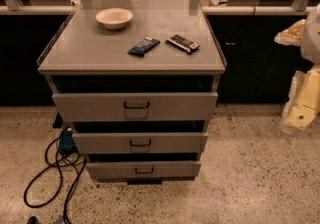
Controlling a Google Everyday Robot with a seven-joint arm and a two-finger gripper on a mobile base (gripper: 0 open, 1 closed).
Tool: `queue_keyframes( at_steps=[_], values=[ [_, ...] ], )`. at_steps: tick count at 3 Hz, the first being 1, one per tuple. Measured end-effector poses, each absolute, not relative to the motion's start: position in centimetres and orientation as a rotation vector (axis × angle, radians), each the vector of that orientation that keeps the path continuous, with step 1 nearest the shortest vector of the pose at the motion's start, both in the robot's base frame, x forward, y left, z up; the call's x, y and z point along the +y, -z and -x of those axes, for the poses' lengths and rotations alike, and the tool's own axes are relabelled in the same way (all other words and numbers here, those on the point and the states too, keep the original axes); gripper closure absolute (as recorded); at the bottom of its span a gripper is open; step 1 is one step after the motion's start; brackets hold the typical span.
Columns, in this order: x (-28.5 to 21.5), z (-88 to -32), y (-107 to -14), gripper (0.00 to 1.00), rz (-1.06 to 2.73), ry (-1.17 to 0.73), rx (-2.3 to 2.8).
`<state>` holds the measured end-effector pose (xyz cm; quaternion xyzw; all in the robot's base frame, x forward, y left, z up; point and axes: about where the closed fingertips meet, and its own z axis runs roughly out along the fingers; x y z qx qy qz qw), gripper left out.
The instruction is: Open bottom drawer
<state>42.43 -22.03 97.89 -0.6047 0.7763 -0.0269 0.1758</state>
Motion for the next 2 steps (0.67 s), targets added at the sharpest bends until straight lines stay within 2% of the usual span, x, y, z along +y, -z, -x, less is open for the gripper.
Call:
queue_keyframes(
  at_steps=[1,2],
  values=[
    [-24.5,-40.4,-93.2,0.0,1.661,-0.052,2.171],
    [-27.3,-38.3,-82.3,0.0,1.524,-0.301,2.159]
  ],
)
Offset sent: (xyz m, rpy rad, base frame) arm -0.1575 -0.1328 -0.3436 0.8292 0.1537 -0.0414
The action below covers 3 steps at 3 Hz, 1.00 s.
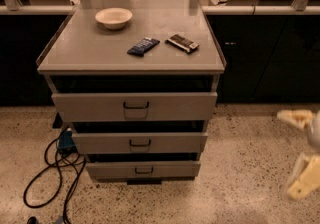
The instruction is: Open bottom drawer
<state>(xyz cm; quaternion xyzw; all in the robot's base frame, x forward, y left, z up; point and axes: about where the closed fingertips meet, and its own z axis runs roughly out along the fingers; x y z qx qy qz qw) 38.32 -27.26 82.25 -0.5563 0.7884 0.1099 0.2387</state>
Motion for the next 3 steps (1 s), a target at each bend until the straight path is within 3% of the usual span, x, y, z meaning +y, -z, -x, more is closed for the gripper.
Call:
queue_keyframes(
  at_steps=[1,2,3],
  values=[
    [-28.6,-33.2,-70.5,0.0,1.309,-0.597,2.142],
    [-29.8,-30.4,-62.6,0.0,1.288,-0.749,2.058],
    [-28.0,-33.5,-56.7,0.0,1.367,-0.862,1.909]
  ],
)
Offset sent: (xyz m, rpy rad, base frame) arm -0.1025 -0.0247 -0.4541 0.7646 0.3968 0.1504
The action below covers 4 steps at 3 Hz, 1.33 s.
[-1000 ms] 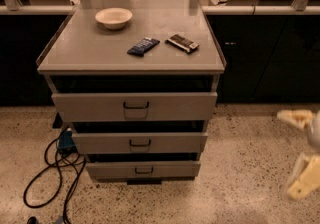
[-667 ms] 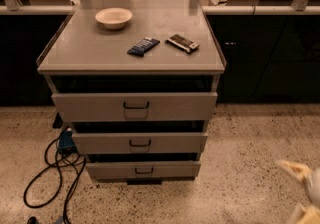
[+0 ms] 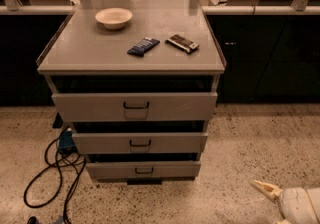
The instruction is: Open bottom drawer
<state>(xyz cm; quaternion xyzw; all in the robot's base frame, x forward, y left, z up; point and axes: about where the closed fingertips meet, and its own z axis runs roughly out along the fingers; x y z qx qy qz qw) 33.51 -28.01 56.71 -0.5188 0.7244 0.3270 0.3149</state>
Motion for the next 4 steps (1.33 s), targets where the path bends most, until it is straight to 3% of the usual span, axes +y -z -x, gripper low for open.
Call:
queue_keyframes(
  at_steps=[2,4],
  values=[
    [-27.1,-33.2,-53.5,0.0,1.339,-0.937,1.894],
    [-20.5,-30.7,-54.5,0.0,1.293,-0.849,1.825]
  ],
)
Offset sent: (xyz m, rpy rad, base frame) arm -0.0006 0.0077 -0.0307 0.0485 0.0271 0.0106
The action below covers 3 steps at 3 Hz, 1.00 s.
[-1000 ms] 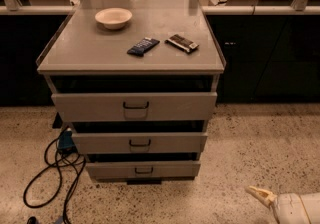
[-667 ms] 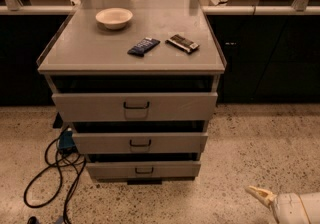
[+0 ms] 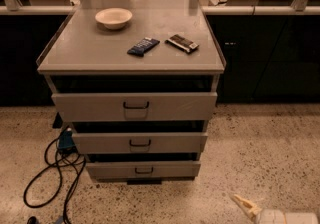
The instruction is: Open bottom drawer
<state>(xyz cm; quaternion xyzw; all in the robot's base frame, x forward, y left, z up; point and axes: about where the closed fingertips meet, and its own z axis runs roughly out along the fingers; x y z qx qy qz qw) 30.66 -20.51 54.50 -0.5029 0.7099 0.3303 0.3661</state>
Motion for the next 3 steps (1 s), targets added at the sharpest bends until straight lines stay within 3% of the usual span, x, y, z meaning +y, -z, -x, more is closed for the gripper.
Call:
queue_keyframes(
  at_steps=[1,3],
  values=[
    [-13.1,-30.4,-58.1,0.0,1.375,-0.77,1.865],
    [-10.7,-29.5,-58.4,0.0,1.428,-0.632,1.949]
  ],
)
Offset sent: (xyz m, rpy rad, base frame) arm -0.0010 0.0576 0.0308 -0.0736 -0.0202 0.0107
